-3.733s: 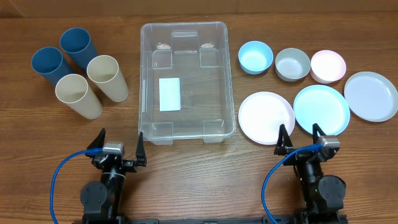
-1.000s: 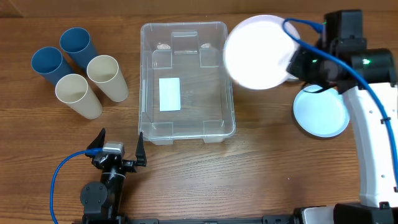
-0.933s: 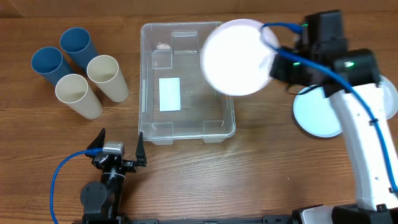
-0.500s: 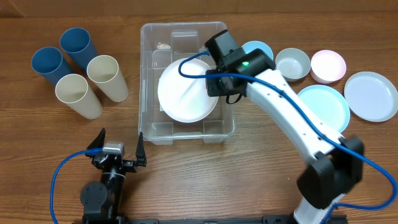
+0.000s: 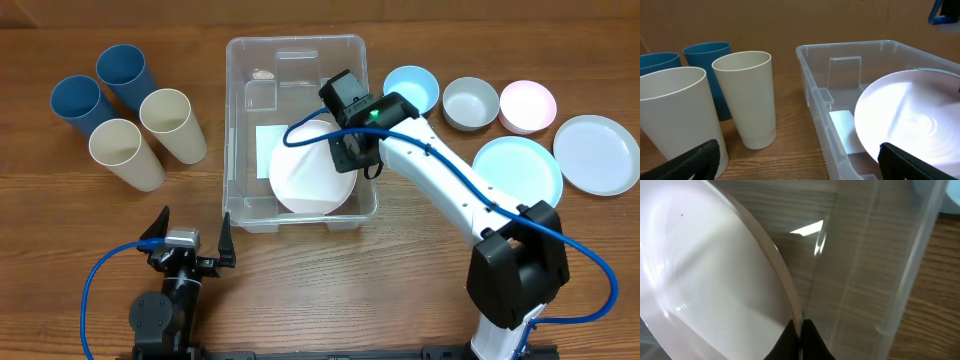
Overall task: Pack container
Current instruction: 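Carry the white plate into the clear bin and release it, then move the right gripper to the light blue plate and grasp its rim, then lift the light blue plate and lay it on the white plate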
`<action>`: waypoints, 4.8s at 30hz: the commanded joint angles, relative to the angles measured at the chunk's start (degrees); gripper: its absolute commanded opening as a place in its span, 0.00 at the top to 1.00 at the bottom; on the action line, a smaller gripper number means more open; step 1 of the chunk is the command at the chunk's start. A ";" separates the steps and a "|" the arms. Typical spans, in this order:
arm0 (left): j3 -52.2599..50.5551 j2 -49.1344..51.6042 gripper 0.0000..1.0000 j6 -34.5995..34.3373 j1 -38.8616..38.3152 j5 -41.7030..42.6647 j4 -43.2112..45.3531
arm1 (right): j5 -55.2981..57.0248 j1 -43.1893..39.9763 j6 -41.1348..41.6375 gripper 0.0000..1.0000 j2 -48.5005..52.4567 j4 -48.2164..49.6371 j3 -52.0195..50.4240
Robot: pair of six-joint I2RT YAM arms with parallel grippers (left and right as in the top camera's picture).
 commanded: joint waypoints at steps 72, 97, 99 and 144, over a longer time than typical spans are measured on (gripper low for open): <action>-0.20 -0.59 0.00 -0.37 0.42 0.22 -0.13 | -9.35 -56.98 22.86 0.17 0.26 -12.46 -6.12; -0.20 -0.59 0.00 -0.37 0.42 0.24 -0.11 | -14.10 -61.31 18.71 0.96 -0.59 4.11 -28.33; -0.20 -0.59 0.00 -0.37 0.42 0.24 -0.11 | -14.27 -60.22 16.72 0.96 -2.01 3.74 -28.33; -0.20 -0.59 0.00 -0.37 0.42 0.24 -0.13 | -12.90 -6.32 3.48 0.96 -17.59 -3.04 -0.04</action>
